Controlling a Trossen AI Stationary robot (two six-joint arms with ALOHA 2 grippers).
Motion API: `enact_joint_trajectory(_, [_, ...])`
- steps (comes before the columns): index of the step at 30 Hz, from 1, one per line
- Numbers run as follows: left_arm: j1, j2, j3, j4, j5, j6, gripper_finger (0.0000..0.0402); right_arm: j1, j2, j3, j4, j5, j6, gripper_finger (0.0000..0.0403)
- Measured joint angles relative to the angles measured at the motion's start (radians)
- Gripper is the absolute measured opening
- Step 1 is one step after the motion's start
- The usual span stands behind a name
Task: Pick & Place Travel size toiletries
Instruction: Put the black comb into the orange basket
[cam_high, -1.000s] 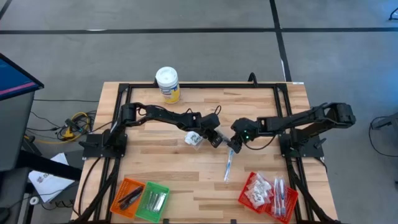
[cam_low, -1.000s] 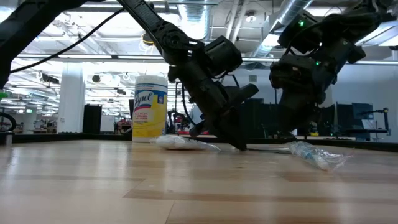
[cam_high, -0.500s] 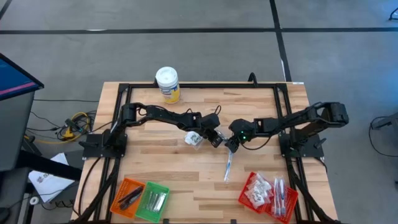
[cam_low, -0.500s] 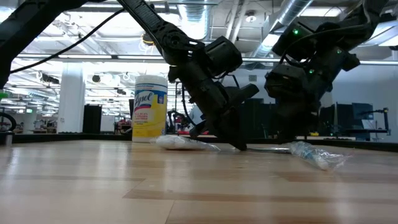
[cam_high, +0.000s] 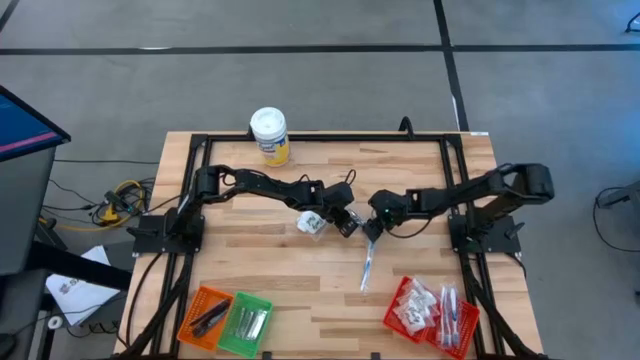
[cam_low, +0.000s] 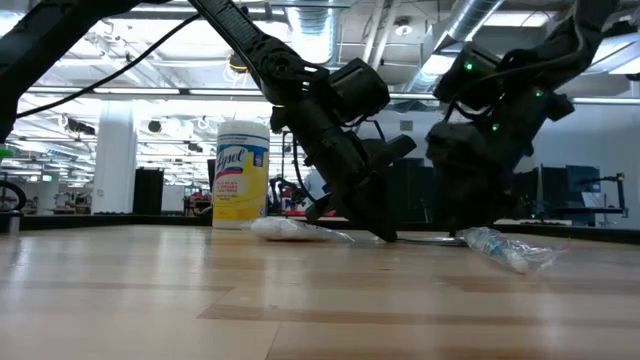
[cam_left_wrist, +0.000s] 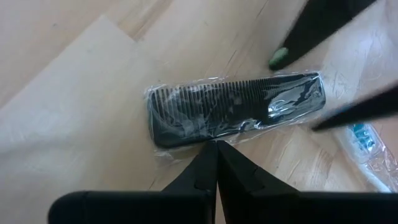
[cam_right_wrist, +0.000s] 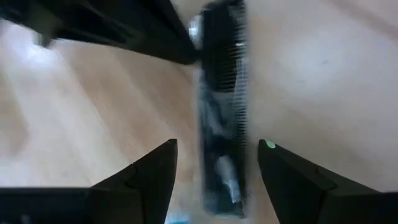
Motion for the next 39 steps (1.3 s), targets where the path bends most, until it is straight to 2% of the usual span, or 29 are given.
enact_joint_trajectory(5, [0.0,0.0,-0.001,0.001,0.0,0.006,0.0001,-0.003,0.076,0.004,0.084,-0.098,0.027,0.0219])
enact_joint_trajectory(19, [-0.002,0.0,-0.002,0.003,-0.001,0.024,0.0001,-0.028,0.083,0.0,0.132,-0.126,0.017,0.021])
enact_joint_trajectory(23, [-0.002,0.001,-0.002,0.004,-0.001,0.027,0.0001,-0.033,0.099,0.0,0.149,-0.142,0.021,0.0169])
enact_joint_trajectory(32, [0.002,0.0,-0.016,0.031,0.018,0.026,0.0001,-0.033,0.102,-0.001,0.149,-0.141,-0.001,0.0022])
enact_joint_trajectory(34, [0.002,-0.003,-0.016,0.032,0.018,0.033,0.0001,-0.033,0.098,-0.001,0.146,-0.144,-0.011,0.001])
enact_joint_trajectory(39, [0.002,-0.026,-0.02,0.014,0.021,0.046,0.0003,-0.038,0.057,-0.005,0.118,-0.142,-0.063,0.0008])
